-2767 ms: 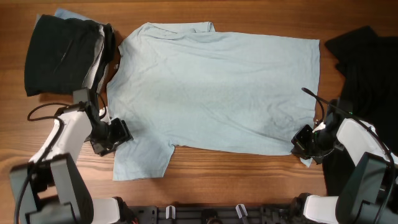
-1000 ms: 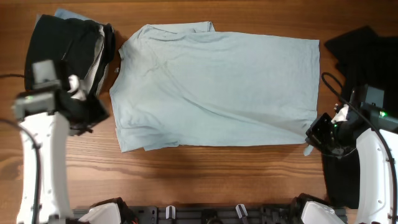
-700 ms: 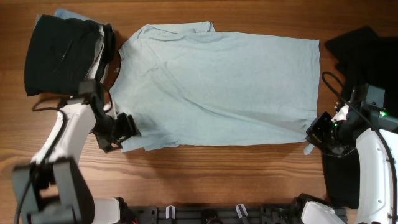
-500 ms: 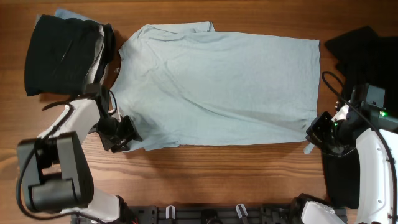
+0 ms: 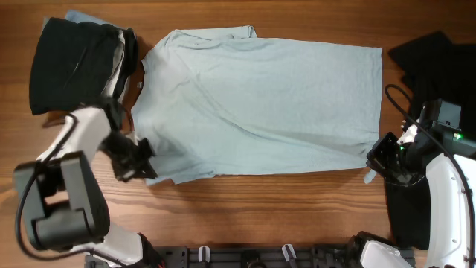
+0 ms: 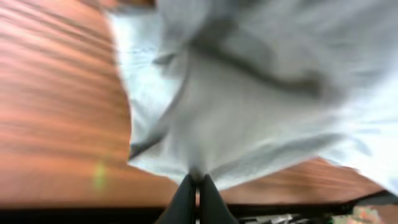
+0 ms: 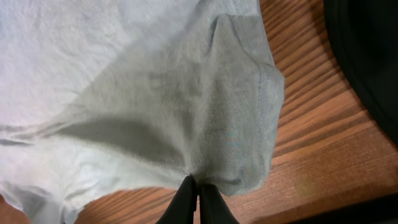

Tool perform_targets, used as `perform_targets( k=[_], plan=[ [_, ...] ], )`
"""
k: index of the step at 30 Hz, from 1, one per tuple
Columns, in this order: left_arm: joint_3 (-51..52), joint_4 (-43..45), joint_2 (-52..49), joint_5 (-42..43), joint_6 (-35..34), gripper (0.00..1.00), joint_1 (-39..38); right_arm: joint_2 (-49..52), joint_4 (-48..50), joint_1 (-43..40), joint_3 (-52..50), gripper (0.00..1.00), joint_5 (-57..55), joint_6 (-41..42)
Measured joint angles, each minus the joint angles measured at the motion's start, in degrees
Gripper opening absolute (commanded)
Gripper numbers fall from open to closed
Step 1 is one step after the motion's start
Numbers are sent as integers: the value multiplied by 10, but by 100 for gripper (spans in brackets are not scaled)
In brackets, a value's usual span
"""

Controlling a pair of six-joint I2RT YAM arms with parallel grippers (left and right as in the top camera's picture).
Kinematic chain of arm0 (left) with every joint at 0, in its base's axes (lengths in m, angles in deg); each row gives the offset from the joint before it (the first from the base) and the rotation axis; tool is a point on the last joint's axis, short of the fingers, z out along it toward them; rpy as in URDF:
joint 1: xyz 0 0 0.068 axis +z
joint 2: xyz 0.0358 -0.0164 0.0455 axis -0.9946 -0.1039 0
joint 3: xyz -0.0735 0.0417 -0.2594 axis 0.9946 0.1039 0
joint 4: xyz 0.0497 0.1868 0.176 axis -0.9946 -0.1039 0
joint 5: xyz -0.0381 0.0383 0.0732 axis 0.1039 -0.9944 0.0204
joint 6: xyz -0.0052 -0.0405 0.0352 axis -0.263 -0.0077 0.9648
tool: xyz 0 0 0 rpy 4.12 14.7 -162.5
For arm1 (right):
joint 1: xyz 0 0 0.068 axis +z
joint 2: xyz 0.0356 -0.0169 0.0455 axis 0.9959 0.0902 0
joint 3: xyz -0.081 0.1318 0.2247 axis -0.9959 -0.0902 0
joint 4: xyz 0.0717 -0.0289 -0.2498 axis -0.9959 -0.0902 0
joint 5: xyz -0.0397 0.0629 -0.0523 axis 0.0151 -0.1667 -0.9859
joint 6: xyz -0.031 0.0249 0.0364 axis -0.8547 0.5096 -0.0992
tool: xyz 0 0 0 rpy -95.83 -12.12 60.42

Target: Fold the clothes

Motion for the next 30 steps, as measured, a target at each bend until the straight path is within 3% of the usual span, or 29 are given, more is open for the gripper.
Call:
perform_targets(
  k=[7,11,12,14,18,21,25,30],
  plan=[
    [-153,-87,111,-48,11,4,42,0,-9,0,0,4,-4,0],
    [-184,-101,166,-61,11,7,45,0,-21,0,0,4,-6,0],
    [-185,-107,177,-63,11,29,45,0,-21,0,0,4,-6,0],
    [-185,-115,188,-66,15,49,41,0,-21,0,0,5,-6,0],
    [-158,-78,189,-70,15,60,13,0,-19,0,0,5,-7,0],
    [-95,-9,183,-64,13,63,-19,0,-16,0,0,5,-8,0],
    [16,97,143,-54,17,56,-58,0,-16,0,0,5,-9,0],
    [89,154,89,-49,34,59,-93,0,-15,0,0,4,-10,0]
  ],
)
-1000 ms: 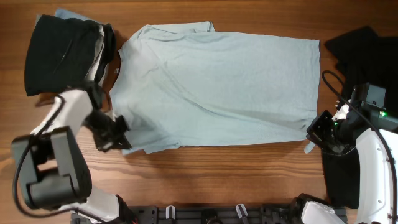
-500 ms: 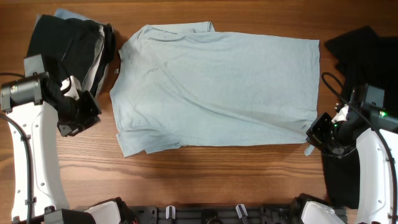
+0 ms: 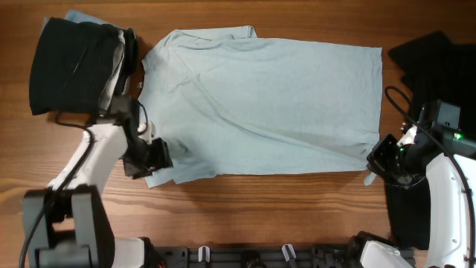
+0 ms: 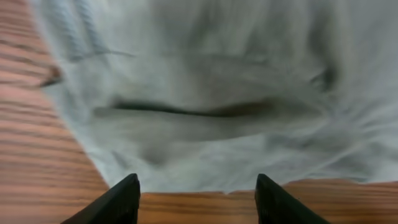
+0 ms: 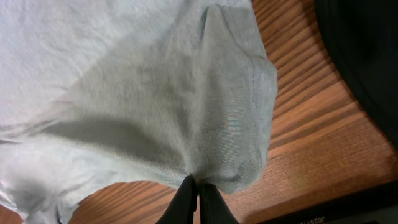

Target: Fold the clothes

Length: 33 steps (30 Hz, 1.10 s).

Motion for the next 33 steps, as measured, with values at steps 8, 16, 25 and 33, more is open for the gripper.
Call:
perform_targets(
  k=[8,16,25,33],
  plan=[
    [0,37,-54,-5,-6,51,-9,0,1,0,0,5,0,0],
    [-11,34,-73,-20,-12,4,-6,0,2,0,0,4,0,0],
    [-92,-129,-96,-23,-12,4,5,0,4,0,0,4,0,0],
    [-229,-259,-58,-58,-12,4,34,0,-4,0,0,4,0,0]
  ],
)
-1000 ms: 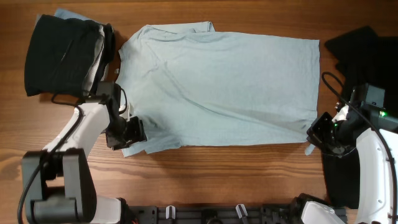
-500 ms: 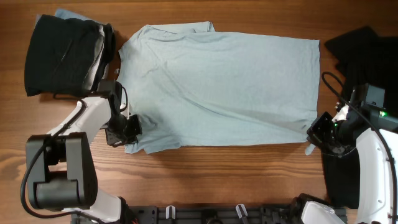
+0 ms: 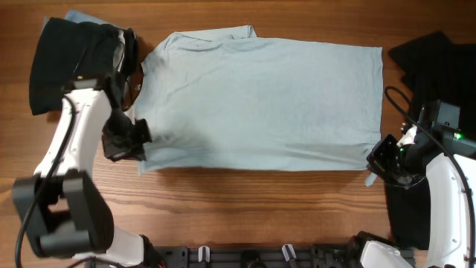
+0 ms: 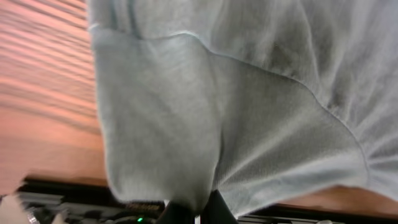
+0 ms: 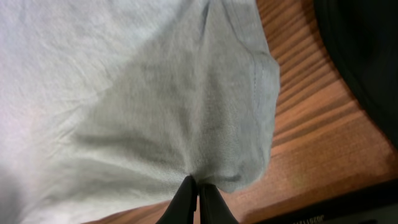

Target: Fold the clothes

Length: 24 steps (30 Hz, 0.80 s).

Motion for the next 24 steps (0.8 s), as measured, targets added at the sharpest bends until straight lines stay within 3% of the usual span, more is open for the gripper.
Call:
perform_targets(
  k=[8,24],
  plan=[
    [-42,-13,76,-15,0,4,16,0,5,0,0,4,7,-10],
    [-42,105,89,-15,0,4,-34,1,143,0,0,4,46,-45]
  ],
)
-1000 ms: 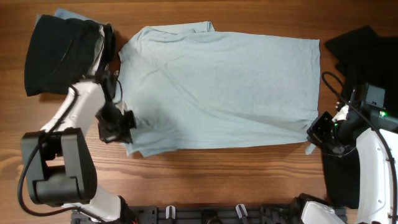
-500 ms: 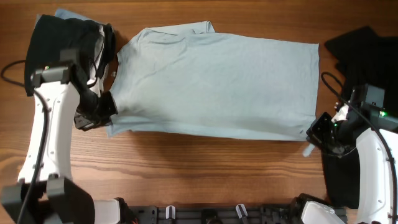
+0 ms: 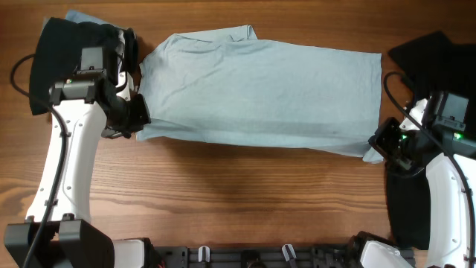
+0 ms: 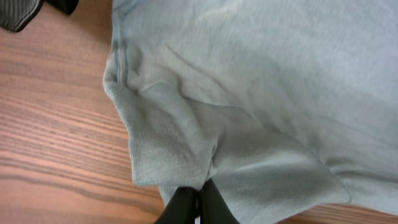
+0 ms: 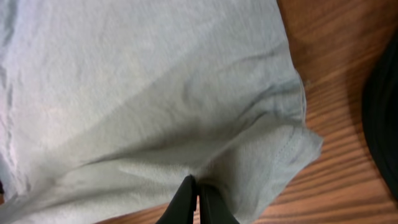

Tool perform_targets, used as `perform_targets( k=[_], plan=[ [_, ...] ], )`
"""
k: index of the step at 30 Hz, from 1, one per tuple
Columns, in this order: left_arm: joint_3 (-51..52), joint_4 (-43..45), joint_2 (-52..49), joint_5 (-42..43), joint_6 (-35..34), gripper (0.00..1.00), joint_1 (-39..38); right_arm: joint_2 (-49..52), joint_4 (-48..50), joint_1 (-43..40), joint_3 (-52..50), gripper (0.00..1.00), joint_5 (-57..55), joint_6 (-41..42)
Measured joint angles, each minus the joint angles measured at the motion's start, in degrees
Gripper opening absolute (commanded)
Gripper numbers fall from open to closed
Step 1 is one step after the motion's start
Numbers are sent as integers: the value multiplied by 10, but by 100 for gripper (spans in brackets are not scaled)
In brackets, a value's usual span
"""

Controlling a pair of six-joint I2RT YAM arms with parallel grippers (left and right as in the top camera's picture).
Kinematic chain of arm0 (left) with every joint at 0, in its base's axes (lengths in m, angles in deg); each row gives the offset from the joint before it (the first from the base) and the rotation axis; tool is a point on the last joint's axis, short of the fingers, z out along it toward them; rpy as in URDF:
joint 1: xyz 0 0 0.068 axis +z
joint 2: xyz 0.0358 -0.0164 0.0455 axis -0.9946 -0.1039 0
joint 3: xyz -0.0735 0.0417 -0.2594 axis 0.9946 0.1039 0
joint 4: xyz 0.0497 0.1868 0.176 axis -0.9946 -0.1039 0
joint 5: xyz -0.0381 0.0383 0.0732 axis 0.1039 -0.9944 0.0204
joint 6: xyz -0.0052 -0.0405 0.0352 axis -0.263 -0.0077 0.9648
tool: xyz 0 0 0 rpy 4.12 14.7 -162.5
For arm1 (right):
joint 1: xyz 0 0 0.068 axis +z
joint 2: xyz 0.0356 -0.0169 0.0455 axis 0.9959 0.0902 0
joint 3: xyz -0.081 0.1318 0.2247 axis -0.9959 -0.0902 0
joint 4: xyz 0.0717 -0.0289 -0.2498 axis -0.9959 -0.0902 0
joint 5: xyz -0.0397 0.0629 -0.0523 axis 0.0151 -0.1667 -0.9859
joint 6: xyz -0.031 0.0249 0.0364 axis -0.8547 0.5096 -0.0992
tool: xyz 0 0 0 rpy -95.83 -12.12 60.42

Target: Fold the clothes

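A pale blue-grey T-shirt [image 3: 260, 93] lies stretched across the wooden table, neck to the left, hem to the right. Its near long edge is lifted and drawn toward the far side, so it shows as a narrower band. My left gripper [image 3: 134, 123] is shut on the shirt's near-left corner [image 4: 186, 168], fingers [image 4: 198, 202] pinching the cloth. My right gripper [image 3: 378, 145] is shut on the near-right hem corner [image 5: 261, 168], fingers [image 5: 194, 198] closed on the fabric.
A black garment stack [image 3: 74, 59] with a grey piece lies at the far left, close to the left arm. More black cloth [image 3: 435, 59] lies at the right, running down under the right arm. Bare wood [image 3: 245, 193] spans the near side.
Both grippers have moved toward the far side with the shirt's near corners, so the near edge now lies higher and the shirt looks narrower. Both remain shut on the cloth.
First both grippers were shut on the spread shirt, the left on its near-left sleeve. Then the left stood open over that sleeve. After that it was shut on the near-left corner with the sleeve tucked in. Now both held corners sit farther back.
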Motion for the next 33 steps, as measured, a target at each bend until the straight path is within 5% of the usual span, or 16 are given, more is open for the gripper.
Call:
perform_targets(
  k=[21,22,24,25,29,33],
  plan=[
    [0,256,-128,-23,0,6,-13,200,213,31,2,6,31,39],
    [0,265,-131,-23,0,14,-13,204,220,34,2,11,35,39],
    [0,287,-141,-23,-1,58,-13,212,233,40,2,51,39,40],
    [0,295,-147,-23,4,84,-13,215,235,42,2,59,41,45],
    [0,298,-162,-23,4,100,-13,216,237,42,2,64,40,47],
    [-1,283,-163,-23,4,98,-13,216,239,29,2,63,41,48]
  ],
)
